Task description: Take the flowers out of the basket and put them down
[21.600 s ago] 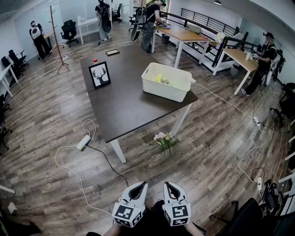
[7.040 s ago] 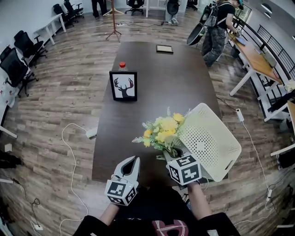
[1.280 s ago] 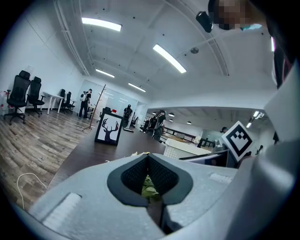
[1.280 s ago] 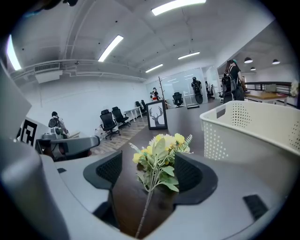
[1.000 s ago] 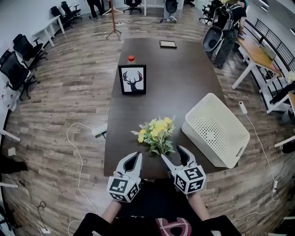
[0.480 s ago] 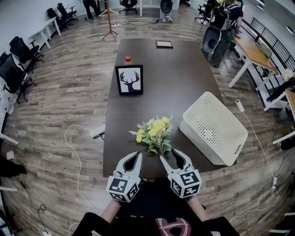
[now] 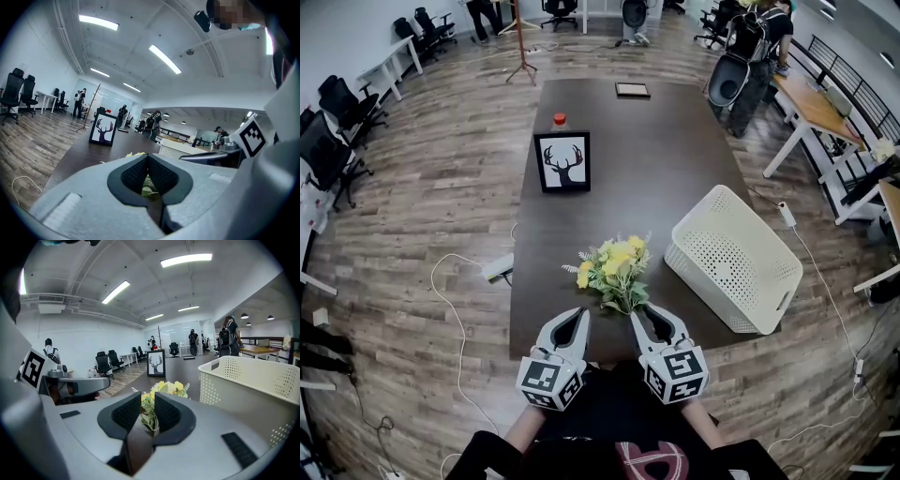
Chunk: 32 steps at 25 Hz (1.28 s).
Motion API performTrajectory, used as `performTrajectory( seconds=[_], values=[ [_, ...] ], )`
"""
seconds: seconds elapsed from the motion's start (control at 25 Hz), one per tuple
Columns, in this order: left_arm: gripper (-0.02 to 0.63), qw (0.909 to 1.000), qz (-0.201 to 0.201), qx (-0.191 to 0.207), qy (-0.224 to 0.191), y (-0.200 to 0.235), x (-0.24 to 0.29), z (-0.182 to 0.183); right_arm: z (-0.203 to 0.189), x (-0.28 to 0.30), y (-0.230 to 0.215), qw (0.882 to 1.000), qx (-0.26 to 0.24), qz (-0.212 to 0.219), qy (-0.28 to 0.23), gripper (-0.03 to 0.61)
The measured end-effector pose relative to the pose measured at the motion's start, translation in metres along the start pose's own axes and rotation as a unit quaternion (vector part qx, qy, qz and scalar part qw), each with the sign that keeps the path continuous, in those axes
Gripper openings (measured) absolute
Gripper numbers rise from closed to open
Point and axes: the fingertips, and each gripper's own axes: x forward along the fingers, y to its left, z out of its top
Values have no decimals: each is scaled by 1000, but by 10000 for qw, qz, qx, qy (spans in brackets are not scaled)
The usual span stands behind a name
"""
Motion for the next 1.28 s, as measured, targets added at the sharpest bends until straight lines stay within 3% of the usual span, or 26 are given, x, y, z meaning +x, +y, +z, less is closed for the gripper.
performTrajectory(
  seconds=[0.64, 1.28],
  values=[
    [8, 10000, -52, 9, -28, -3, 0, 0, 9, -8, 1, 9996, -145, -140, -215, 11],
    [8, 9999, -82, 28, -77, -3, 3, 3, 16, -13, 3, 9978, -414, -209, -473, 8]
  ],
)
